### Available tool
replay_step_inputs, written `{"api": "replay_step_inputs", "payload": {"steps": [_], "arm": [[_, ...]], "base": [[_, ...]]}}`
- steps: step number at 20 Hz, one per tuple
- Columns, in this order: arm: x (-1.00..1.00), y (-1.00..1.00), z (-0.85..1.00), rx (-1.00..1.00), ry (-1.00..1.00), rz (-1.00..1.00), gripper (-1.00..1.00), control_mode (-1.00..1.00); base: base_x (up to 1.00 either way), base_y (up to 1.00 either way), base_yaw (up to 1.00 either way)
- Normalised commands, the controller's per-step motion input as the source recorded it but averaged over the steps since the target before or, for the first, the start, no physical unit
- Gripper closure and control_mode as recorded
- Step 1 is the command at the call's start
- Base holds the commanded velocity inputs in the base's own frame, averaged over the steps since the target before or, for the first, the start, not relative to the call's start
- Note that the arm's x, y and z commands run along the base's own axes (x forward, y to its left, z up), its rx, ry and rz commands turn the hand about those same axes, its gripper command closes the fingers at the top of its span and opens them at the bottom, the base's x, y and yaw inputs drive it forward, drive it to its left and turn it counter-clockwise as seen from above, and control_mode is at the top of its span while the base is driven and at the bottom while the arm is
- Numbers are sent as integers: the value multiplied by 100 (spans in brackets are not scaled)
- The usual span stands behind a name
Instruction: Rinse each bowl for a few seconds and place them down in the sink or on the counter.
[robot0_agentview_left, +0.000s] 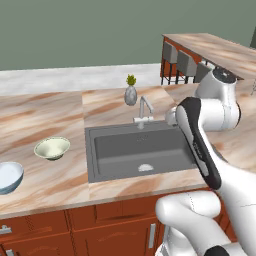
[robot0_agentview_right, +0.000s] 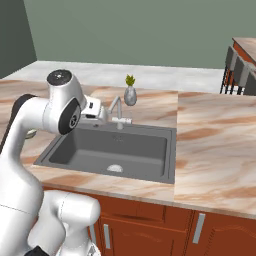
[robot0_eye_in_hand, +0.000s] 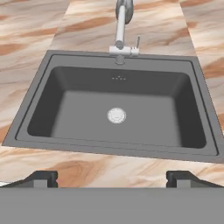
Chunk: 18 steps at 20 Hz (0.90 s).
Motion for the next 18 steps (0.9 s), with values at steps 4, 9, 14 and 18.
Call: {"api": "replay_step_inputs", "payload": {"steps": [4,9,14,18], "arm": [[-7,-29,0,0,-10,0,-100,-100],[0,-23,-2,-1,-10,4,-100,-100],[13,-18,-7,0,-9,6,-100,-100],[16,-12,-15,0,-12,7,-100,-100]], "base": [[0,0,0],[0,0,0],[0,0,0],[0,0,0]]}}
